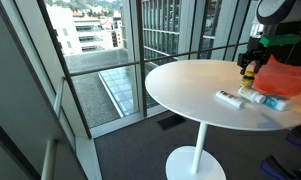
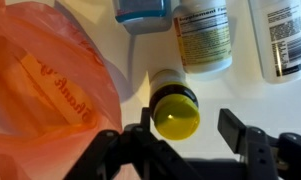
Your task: Move the brown bottle to the plastic
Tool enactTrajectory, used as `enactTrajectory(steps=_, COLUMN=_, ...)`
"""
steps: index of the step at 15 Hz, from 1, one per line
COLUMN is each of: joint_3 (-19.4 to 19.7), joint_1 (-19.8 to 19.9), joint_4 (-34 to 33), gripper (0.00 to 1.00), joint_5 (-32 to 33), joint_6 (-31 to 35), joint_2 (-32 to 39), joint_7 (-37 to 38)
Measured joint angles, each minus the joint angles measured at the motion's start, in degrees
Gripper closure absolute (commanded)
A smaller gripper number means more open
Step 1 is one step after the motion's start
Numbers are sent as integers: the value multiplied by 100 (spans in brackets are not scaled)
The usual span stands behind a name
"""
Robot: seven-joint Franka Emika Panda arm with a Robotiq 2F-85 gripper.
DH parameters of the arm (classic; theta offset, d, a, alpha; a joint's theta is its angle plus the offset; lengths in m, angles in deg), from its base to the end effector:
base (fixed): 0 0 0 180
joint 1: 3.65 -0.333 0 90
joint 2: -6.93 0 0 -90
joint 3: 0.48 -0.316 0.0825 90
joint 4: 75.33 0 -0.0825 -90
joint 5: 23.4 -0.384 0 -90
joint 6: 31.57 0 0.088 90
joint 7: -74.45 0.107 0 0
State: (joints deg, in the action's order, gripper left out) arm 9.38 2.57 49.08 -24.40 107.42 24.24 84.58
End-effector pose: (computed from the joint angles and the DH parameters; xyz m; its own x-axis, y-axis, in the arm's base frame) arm 0.5368 -0.1546 0.2512 0.8932 -0.4483 -0.0351 -0.4466 -0.8935 0.0470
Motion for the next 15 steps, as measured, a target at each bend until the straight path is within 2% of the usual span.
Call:
enactTrajectory(steps=3, joint_3=2, joint_1=0, joint_4=-41, gripper=81, joint_5=0, joint_6=0, joint_2=9, joint_7=0)
enactTrajectory(steps=10, joint_3=-49, joint_1=-74, joint_4=-91, gripper=81, joint_5=33, joint_6=-75, joint_2=-251, joint_7=-10)
enactTrajectory(steps=15, joint_3=-150, joint_1=-138, joint_4=-33, gripper=81, joint_5=102, joint_6=-843, joint_2=-988, joint_7=-73)
